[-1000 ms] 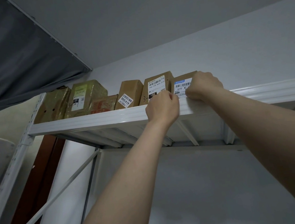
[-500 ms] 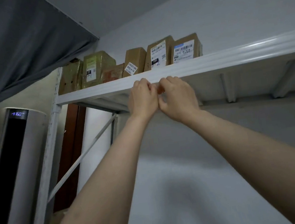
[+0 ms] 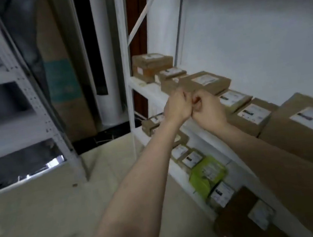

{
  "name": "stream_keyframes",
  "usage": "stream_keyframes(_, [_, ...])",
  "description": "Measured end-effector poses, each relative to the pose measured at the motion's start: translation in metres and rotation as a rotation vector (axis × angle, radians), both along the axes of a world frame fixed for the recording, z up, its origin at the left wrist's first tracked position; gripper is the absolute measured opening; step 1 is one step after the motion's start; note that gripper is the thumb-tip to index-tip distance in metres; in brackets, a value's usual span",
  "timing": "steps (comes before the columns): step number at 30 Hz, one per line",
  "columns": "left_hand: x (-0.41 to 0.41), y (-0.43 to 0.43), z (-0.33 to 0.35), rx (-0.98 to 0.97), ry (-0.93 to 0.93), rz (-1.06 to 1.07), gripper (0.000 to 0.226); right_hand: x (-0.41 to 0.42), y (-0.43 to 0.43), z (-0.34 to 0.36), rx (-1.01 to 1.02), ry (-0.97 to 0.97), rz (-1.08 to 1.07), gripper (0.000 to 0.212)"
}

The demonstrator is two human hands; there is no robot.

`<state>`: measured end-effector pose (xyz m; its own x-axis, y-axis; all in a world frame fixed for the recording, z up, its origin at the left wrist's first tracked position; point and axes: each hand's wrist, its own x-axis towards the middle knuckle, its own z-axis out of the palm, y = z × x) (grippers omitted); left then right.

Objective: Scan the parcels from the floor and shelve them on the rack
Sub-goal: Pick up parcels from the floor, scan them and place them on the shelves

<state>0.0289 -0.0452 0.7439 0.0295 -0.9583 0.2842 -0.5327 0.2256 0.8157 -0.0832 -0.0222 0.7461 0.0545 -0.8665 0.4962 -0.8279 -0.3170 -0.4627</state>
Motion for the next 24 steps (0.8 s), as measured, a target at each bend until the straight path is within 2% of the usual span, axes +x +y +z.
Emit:
stream_keyframes(4, [0.044, 0.030, -0.124, 0.317, -0.043, 0.026, 0.039, 0.035, 0.030, -0.123, 0.282, 0.010, 0.059, 0.018])
stream_keyframes(10, [0.093, 0.082, -0.229, 0.587, -0.162, 0.024, 0.034, 0.077, 0.063, -0.224, 0.547, -0.192, -0.028, 0.022])
stream_keyframes(17, [0.098, 0.109, -0.301, 0.691, -0.326, -0.089, 0.037, 0.072, 0.109, -0.310, 0.679, -0.325, -0.251, 0.023])
stream_keyframes(20, [0.077, 0.119, -0.328, 0.703, -0.380, -0.175, 0.037, 0.050, 0.136, -0.346, 0.757, -0.379, -0.366, 0.029])
stream_keyframes(24, [0.035, 0.137, -0.365, 0.673, -0.447, -0.335, 0.037, 0.015, 0.176, -0.391, 0.802, -0.480, -0.563, 0.025])
